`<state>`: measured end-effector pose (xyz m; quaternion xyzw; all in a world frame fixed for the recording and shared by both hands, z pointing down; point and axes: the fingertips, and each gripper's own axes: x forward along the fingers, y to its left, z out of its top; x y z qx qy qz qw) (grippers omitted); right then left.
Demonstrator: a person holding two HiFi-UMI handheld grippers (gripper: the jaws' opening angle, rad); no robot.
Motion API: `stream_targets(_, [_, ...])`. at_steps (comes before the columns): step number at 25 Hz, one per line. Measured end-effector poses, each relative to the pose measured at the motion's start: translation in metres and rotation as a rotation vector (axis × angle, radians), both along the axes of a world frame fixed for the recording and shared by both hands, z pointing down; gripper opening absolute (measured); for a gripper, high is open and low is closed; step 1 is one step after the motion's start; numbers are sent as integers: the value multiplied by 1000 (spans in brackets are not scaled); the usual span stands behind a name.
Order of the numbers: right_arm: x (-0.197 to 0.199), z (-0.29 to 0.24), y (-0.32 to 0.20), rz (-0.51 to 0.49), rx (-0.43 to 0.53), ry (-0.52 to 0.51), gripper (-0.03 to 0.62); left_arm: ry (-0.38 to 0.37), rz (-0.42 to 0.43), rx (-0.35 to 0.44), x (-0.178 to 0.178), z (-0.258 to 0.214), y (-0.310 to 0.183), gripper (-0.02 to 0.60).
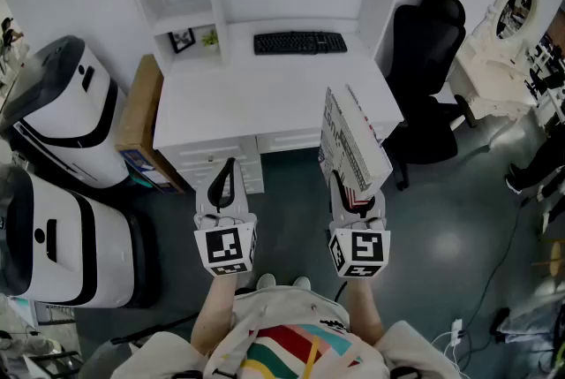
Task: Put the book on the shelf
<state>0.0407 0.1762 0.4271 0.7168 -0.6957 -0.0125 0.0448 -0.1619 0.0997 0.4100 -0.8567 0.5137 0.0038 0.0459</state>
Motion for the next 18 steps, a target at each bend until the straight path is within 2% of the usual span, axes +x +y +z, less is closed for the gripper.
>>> stream_targets(10, [14,5,1,-51,3,-4,160,0,-37,-11,8,6,-2,2])
stream_targets(18, [51,5,12,-22,7,-23,160,1,-47,-4,33,4,1,2])
